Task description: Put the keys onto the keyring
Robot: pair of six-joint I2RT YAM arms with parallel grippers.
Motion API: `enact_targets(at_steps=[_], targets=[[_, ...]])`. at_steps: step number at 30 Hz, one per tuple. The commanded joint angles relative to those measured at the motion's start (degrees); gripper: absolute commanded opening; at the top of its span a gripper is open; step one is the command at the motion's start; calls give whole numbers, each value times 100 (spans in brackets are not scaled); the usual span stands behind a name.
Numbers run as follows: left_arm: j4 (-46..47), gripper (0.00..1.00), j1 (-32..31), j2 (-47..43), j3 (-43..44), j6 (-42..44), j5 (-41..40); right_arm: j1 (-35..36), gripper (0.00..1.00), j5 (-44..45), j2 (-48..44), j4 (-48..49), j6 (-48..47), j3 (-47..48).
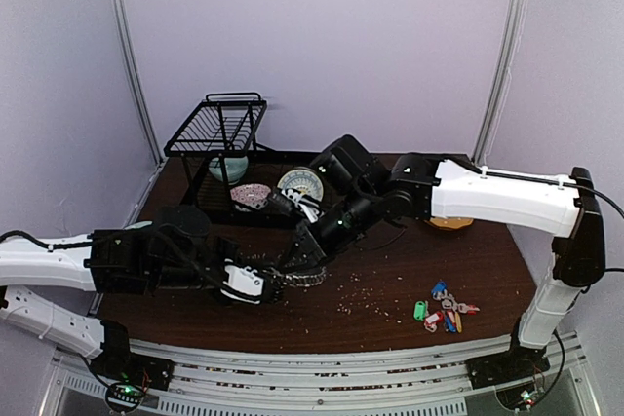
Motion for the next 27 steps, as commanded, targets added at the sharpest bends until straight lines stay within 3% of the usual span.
enact_targets(at_steps=[1,8,10,20,24,27], targets=[[613,0,-46,24,20,-173,-106,22,0,535,-392,290,-275,-206],[761,0,-46,162,202,-456,-189,19,0,833,-811,1019,-391,-839],[767,5,-46,243,273,-572,-152,22,0,924,-832,1093,-428,-904],[512,53,-46,202,528,-1330,505,17,0,1303,-934,1097,-894,-1024],[849,55,82,58,349,-2242,777,18,0,1421,-1093,1256,-1114,-1216],[991,44,796,59,328,-3246,1776,19,0,1365,-1338,1528,-1493,-1425]])
